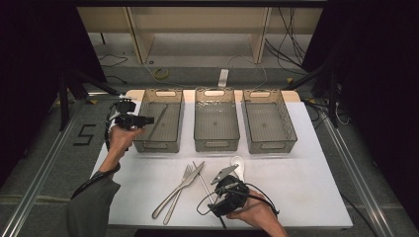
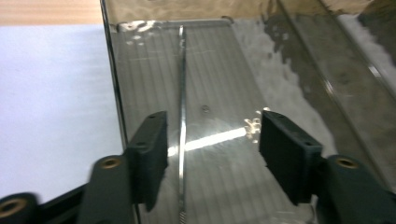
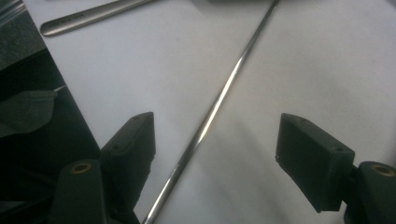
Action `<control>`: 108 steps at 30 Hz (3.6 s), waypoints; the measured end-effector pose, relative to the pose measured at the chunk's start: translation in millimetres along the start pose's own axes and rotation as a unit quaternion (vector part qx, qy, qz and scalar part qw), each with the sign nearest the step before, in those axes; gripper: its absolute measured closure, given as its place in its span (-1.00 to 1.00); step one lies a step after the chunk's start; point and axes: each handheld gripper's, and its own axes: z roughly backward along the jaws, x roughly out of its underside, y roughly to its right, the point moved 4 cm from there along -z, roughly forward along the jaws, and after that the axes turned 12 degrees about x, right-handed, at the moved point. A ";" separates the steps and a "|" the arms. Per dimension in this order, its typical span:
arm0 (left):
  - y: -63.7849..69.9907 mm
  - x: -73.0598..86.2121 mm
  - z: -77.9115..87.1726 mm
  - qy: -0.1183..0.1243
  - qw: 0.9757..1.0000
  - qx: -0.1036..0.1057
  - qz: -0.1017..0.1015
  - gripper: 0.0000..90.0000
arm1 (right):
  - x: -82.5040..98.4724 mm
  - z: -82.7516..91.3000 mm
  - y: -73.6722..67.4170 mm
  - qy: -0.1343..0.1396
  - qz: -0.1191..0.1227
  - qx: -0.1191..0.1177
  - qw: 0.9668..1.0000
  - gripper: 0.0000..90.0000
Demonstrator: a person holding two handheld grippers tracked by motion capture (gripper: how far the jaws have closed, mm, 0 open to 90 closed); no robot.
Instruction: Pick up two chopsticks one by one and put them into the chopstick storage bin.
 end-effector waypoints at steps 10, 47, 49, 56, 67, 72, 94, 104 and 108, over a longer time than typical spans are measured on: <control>37.3 30.3 30.6 0.004 0.999 0.034 -0.042 -0.40 | -0.7 -1.5 5.0 -0.023 -0.005 0.017 1.000 -0.29; 109.6 115.3 62.9 0.028 0.981 0.135 -0.137 -0.62 | -10.4 -19.6 -7.0 -0.088 0.015 0.015 0.996 0.26; 109.8 116.2 61.5 0.024 0.981 0.134 -0.139 -0.61 | -10.5 -20.7 -7.7 -0.089 0.016 0.017 0.996 0.29; 110.5 117.4 58.6 0.019 0.981 0.126 -0.145 -0.61 | -8.8 -20.9 -4.4 -0.097 0.027 0.030 0.994 0.44; 113.1 118.4 58.2 0.017 0.980 0.124 -0.157 -0.61 | -6.3 -20.5 5.6 -0.112 0.016 0.026 0.993 0.73; 113.4 118.7 57.8 0.016 0.979 0.125 -0.159 -0.61 | -6.5 -21.2 8.9 -0.114 0.018 0.028 0.993 0.89; 112.9 119.3 56.3 0.012 0.979 0.121 -0.165 -0.60 | 4.5 1.3 27.1 -0.130 0.050 0.017 0.990 0.91; 116.8 119.8 54.3 0.003 0.977 0.131 -0.167 -0.60 | 12.7 24.6 46.4 -0.117 0.034 0.034 0.992 0.91; 119.2 120.3 52.1 -0.001 0.977 0.135 -0.167 -0.60 | 14.4 30.7 52.0 -0.111 0.027 0.041 0.993 0.91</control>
